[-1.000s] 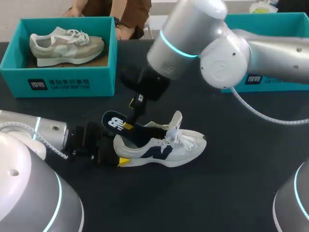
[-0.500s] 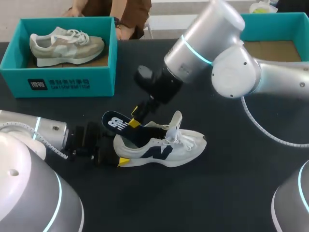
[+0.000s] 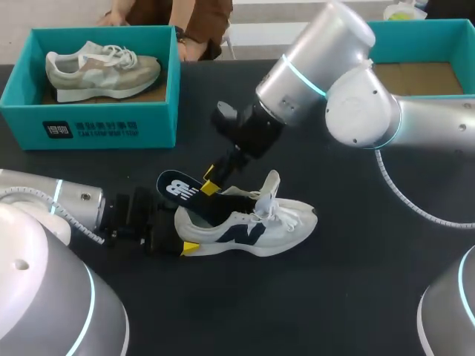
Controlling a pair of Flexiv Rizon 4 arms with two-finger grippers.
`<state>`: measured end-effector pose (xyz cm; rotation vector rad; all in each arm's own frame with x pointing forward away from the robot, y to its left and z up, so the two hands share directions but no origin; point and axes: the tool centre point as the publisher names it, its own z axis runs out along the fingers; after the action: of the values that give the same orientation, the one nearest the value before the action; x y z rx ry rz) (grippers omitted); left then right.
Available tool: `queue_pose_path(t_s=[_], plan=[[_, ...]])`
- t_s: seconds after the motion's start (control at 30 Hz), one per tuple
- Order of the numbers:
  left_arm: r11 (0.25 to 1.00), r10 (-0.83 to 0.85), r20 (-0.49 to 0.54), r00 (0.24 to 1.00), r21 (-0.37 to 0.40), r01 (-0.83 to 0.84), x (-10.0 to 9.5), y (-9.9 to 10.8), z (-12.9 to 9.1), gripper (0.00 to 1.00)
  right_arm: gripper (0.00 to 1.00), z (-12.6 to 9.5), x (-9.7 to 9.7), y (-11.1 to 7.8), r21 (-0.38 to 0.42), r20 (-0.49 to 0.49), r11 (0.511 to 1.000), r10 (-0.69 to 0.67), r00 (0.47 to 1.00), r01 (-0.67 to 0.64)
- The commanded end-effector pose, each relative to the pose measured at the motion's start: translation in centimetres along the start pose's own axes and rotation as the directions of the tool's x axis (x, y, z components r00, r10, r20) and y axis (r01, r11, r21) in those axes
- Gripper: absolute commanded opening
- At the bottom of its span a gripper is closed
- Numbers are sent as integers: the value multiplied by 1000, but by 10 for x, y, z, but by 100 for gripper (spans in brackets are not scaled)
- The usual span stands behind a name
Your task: Take the shoe out of the shoebox, open the shoe tongue, remove and reinsert the insole, then place the shoe into the shoebox
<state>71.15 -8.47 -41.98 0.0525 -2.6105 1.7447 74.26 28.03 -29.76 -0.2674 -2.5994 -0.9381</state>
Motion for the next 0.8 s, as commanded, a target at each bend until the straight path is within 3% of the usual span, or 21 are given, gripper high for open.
queue_pose_path(t_s=[0.03, 0.8], plan=[[1000, -1, 0, 1000, -3, 1, 2, 4, 5, 0, 42, 5, -11, 5, 2, -56, 1000, -11, 998, 11], [1000, -1, 0, 1000, -3, 1, 2, 4, 5, 0, 40, 33, -2, 8, -7, -284, 998, -58, 957, 58]])
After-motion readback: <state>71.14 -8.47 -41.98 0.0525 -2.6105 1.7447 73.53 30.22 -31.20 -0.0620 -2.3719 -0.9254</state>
